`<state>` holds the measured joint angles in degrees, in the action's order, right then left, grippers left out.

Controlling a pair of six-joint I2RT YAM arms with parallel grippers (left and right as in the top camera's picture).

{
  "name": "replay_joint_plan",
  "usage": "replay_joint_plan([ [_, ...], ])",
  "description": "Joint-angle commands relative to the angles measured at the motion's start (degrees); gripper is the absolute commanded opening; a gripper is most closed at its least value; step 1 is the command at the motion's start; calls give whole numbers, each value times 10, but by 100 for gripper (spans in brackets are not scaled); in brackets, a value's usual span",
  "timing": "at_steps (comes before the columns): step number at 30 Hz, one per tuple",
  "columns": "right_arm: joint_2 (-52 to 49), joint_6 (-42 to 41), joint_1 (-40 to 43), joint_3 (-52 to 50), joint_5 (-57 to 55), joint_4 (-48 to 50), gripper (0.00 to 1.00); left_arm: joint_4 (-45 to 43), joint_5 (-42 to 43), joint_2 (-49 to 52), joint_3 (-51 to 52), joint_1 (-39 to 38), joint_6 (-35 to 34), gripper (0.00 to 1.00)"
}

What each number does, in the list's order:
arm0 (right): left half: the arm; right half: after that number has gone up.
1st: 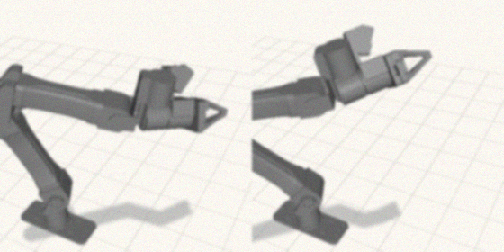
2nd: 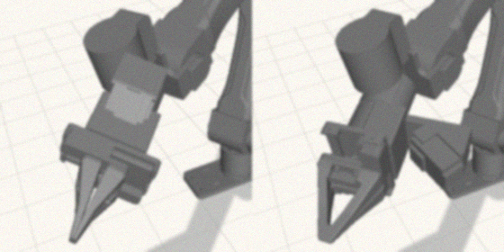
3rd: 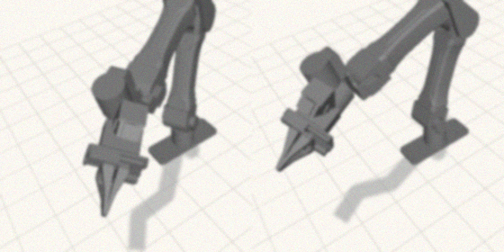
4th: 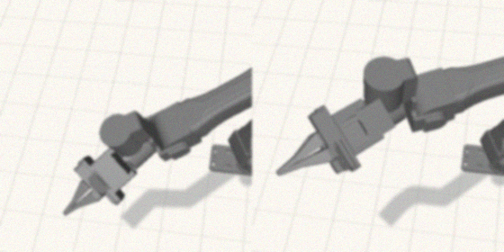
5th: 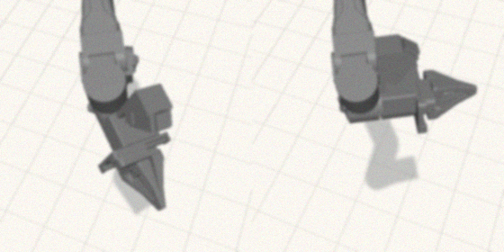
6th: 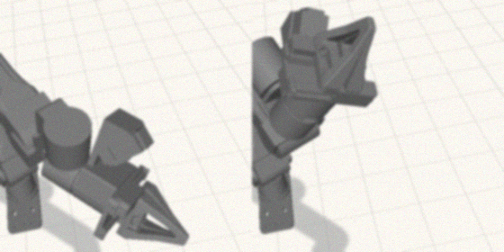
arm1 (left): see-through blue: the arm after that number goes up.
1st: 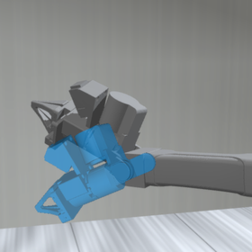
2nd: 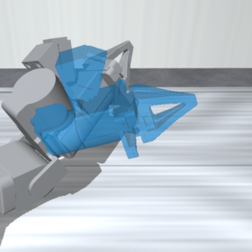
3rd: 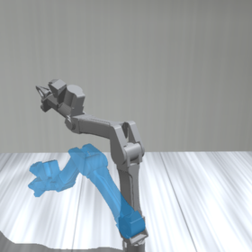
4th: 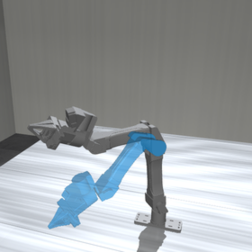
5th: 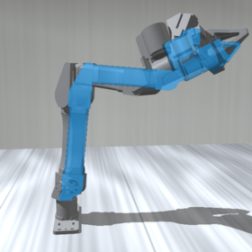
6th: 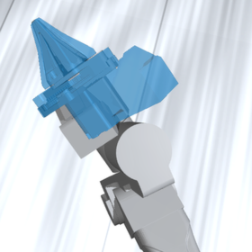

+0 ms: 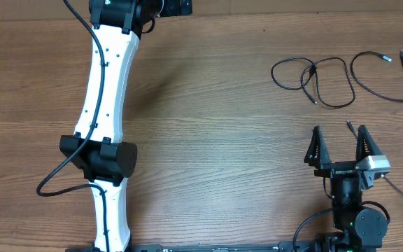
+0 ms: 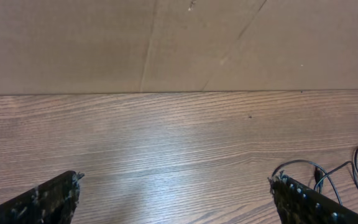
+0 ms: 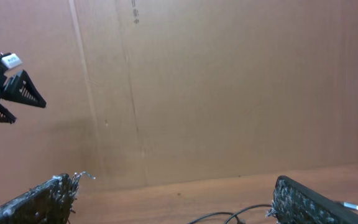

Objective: Untangle cables

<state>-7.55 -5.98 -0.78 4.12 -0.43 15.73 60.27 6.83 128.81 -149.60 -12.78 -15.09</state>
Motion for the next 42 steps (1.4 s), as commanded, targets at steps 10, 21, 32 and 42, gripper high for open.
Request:
replay_joint_plan([
  [10, 44, 2, 55, -37, 6, -1, 100, 0, -4, -3, -5, -3, -2, 100],
  [21, 74, 1, 45, -37, 5, -128, 100, 0, -4, -3, -5, -4, -2, 99],
  [32, 74, 49, 46, -37, -5, -205, 100, 0, -4, -3, -5, -4, -2, 99],
  [42, 74, 113, 50, -36, -12, -206, 100, 0, -4, -3, -5, -4, -1, 99],
])
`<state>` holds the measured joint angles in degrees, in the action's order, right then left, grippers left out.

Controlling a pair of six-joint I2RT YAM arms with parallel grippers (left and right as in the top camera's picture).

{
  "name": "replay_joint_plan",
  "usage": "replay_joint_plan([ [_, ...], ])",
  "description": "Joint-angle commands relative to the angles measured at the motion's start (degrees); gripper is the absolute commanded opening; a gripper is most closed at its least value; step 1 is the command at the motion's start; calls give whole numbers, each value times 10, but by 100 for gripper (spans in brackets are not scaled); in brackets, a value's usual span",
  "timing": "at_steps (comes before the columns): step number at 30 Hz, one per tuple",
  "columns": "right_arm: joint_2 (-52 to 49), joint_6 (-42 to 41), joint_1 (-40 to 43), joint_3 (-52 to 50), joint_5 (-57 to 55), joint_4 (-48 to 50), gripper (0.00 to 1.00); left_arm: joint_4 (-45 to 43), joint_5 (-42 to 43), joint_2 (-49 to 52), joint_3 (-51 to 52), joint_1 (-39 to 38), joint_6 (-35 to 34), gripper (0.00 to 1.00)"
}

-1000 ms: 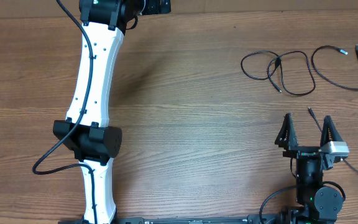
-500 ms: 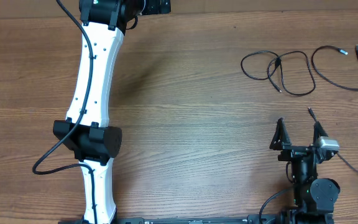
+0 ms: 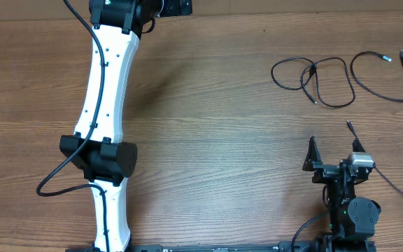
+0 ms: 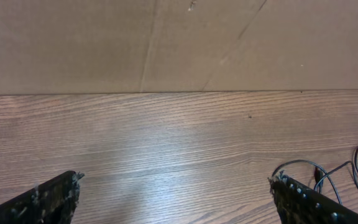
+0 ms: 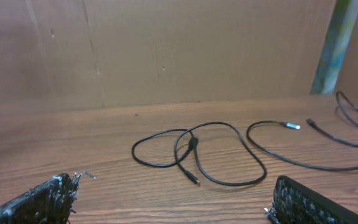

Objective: Untangle cables

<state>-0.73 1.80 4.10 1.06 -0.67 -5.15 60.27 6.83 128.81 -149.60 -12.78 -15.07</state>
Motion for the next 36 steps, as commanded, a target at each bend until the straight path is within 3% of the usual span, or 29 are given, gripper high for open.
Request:
replay_joint_plan([
  [1, 6, 40, 2, -6, -9, 3, 100, 0, -4, -3, -5, -4, -2, 100],
  [36, 6, 19, 2, -6, 8, 3, 100, 0, -4, -3, -5, -4, -2, 100],
])
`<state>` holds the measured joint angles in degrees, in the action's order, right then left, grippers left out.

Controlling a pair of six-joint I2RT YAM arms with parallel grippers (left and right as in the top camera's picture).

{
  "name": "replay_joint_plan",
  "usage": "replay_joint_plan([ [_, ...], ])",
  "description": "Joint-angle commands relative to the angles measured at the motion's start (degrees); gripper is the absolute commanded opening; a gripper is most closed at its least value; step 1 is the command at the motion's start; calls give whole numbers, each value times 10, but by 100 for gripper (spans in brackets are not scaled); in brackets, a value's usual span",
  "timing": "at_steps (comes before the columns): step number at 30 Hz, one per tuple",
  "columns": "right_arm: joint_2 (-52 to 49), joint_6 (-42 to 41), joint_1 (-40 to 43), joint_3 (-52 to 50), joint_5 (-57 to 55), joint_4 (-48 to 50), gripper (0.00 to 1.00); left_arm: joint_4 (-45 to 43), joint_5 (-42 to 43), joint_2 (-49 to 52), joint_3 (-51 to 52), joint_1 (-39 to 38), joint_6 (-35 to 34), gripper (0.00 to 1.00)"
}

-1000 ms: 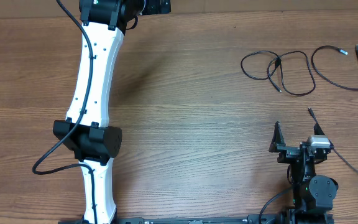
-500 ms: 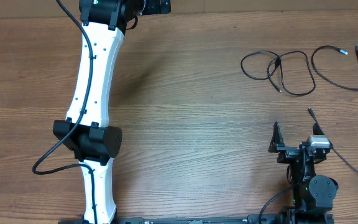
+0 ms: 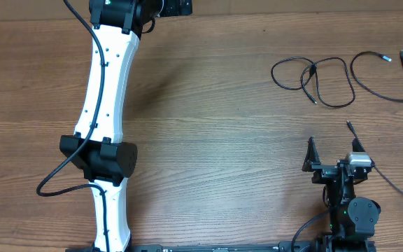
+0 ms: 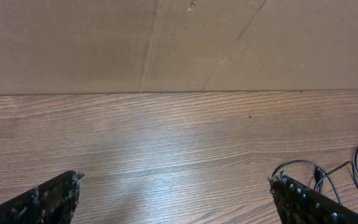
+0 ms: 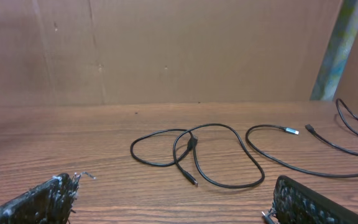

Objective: Untangle cables

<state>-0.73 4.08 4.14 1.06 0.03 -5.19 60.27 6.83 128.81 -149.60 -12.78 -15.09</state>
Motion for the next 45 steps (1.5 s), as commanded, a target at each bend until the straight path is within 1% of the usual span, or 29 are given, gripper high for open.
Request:
replay_joint_plan([
  [1, 6, -4, 1, -6, 1, 3, 100, 0, -4, -3, -5, -4, -2, 100],
  [24, 6, -4, 1, -6, 1, 3, 100, 0, -4, -2, -5, -4, -2, 100],
  [30, 6, -4, 1, -6, 1, 3, 100, 22, -4, -2, -5, -4, -1, 99],
  [34, 6, -4, 1, -6, 1, 3, 100, 33, -38, -2, -5, 0, -2, 99],
  [36, 6, -4, 1, -6, 1, 3, 100, 39, -32, -2, -5, 9, -11, 100],
  [41, 6, -4, 1, -6, 1, 3, 100, 19, -72, -27, -5, 35, -16, 100],
  [43, 6, -4, 1, -6, 1, 3, 100, 2, -80, -51, -5, 47, -5, 100],
  [45, 6, -4, 1, -6, 1, 3, 100, -5, -83, -81, -5, 59, 33, 100],
])
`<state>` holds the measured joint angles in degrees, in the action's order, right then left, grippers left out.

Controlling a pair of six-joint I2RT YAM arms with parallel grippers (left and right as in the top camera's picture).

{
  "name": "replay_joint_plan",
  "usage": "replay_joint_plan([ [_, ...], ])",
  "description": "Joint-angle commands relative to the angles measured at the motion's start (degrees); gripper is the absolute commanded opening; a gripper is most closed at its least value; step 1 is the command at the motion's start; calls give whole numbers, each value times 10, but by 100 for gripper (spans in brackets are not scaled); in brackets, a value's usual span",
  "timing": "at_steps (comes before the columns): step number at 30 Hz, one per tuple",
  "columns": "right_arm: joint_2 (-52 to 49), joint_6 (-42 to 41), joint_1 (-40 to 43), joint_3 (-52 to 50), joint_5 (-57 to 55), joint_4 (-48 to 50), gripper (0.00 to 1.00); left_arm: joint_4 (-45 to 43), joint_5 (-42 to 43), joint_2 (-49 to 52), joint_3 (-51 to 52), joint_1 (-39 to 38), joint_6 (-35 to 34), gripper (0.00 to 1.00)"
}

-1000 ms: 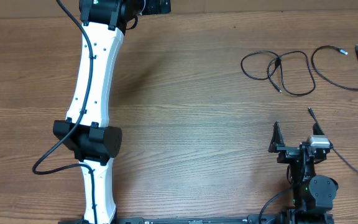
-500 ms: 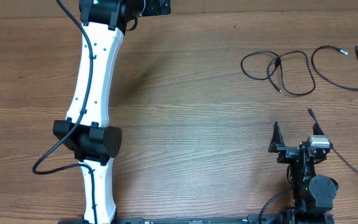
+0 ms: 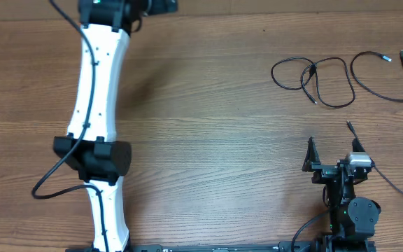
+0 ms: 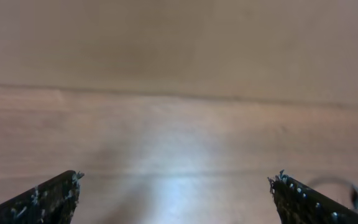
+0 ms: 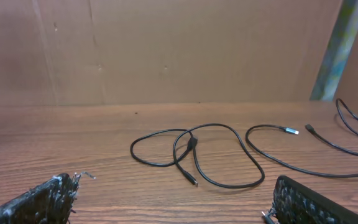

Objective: Untangle cables

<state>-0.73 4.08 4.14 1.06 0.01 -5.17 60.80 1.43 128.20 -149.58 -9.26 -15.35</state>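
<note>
A black cable lies in crossed loops at the far right of the wooden table; in the right wrist view the loops lie ahead of the fingers. A second black cable curves to its right. My right gripper is open and low over the table, short of the loops, holding nothing. My left gripper is open and empty at the far left of the table; its view is blurred, with a bit of cable at the lower right.
A brown cardboard wall closes off the back of the table. A thin cable end lies beside the right gripper and trails off to the right. The left arm stretches along the table's left side.
The left arm has shifted a little to the left in the overhead view, and its wrist view is now blurred. The right gripper and the cables have not moved.
At first the right gripper was open and faced the cardboard wall, with the cables barely in its view. Then it was tilted down at the table, the looped cable ahead of it, and it stayed there. The left arm kept still until now.
</note>
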Motion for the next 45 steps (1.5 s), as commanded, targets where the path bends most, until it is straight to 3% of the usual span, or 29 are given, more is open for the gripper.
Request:
replay_joint_plan([
  [1, 6, -4, 1, -6, 1, 3, 100, -9, -29, -92, -5, 29, 62, 100],
  [7, 6, -4, 1, -6, 1, 3, 100, 63, -29, -200, -5, 40, 193, 100],
  [17, 6, -4, 1, -6, 1, 3, 100, 203, 5, -406, -3, 40, 202, 100],
  [23, 6, -4, 1, -6, 1, 3, 100, 168, 5, -537, 113, 40, 248, 99],
  [27, 6, -4, 1, -6, 1, 3, 100, 58, 2, -658, 306, 40, 249, 100],
  [32, 6, -4, 1, -6, 1, 3, 100, -143, -4, -823, 617, 40, 261, 100],
  [33, 6, -4, 1, -6, 1, 3, 100, -224, -4, -875, 725, 42, 261, 100],
  [39, 6, -4, 1, -6, 1, 3, 100, -525, -3, -1008, 1064, 53, 254, 100],
  [45, 6, -4, 1, -6, 1, 3, 100, -826, -3, -1083, 1338, 53, 163, 100],
])
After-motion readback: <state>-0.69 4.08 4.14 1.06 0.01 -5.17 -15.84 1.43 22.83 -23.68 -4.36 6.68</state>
